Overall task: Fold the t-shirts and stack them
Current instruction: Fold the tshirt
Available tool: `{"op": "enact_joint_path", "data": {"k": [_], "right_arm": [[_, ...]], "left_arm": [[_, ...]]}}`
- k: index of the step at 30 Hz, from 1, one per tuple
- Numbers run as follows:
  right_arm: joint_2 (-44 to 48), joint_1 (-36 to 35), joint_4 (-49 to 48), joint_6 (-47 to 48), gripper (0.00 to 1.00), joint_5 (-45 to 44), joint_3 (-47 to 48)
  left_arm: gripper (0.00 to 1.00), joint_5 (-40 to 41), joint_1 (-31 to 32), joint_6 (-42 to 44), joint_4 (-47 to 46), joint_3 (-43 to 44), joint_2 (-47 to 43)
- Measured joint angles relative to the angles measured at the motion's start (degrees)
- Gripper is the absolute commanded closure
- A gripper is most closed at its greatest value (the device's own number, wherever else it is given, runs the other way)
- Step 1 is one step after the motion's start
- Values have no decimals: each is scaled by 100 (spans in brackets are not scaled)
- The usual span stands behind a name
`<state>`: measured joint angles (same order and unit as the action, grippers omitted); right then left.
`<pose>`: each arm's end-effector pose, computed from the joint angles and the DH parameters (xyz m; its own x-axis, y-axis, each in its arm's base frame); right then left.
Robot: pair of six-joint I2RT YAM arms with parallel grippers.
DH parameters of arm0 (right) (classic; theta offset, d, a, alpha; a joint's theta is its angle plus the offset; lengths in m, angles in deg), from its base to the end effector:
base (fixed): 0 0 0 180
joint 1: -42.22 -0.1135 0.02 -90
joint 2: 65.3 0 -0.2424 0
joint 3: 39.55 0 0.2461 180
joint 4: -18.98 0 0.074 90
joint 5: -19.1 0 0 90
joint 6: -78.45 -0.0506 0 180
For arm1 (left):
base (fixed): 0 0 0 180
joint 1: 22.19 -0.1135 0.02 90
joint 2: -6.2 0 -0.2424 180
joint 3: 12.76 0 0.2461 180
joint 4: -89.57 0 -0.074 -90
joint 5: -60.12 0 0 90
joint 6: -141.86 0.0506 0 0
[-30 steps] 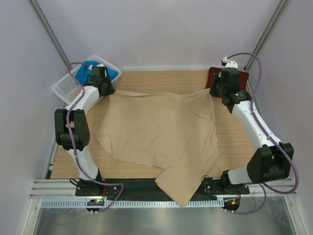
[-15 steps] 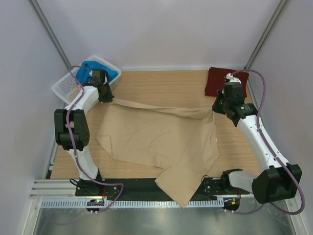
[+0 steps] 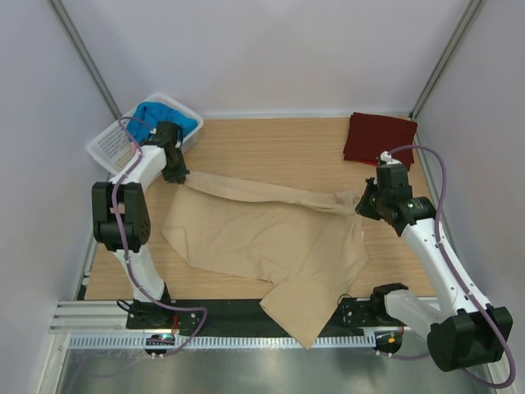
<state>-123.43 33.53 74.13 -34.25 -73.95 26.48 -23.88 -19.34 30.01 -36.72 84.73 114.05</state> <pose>0.2182 0.0306 0.2617 -0.7141 0.2807 -0.6413 0.1739 0.9585 0.2259 0.3905 -0.0141 0.1882 -0.8351 -0.3290 -0.4408 -0.3308 0.9407 -0.0755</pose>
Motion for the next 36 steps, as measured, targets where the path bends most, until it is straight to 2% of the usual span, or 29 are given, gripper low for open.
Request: {"op": "enact_joint_path", "data": {"k": [11, 15, 16, 17, 19, 20, 22, 26, 31, 36], "right_arm": [[151, -20, 466, -247, 99, 96, -308], [151, -20, 664, -555, 98, 341, -356], [151, -20, 728, -640, 98, 435, -389], [151, -20, 793, -734, 96, 538, -426], [151, -20, 933, -890, 84, 778, -483], [151, -20, 1047, -940, 72, 861, -485], [153, -20, 1248, -992, 65, 887, -461], [31, 20, 1797, -1023, 46, 638, 33], [-634, 188, 1478, -1093, 43, 323, 496], [-2332, 535, 754, -1121, 39, 269, 758]], "left_arm": [[99, 4, 0, -17, 262, -190, 168], [78, 50, 0, -15, 354, -190, 247], [65, 66, -2, -17, 393, -186, 258], [60, 83, -4, -22, 439, -186, 267], [53, 107, -9, -70, 555, -175, 267], [52, 109, -11, -122, 623, -162, 258], [46, 107, -13, -199, 750, -142, 221], [49, 59, -15, -376, 1008, -140, -107], [53, -190, 15, -487, 986, -66, -671], [58, -498, 37, -433, 826, 306, -214]]}}
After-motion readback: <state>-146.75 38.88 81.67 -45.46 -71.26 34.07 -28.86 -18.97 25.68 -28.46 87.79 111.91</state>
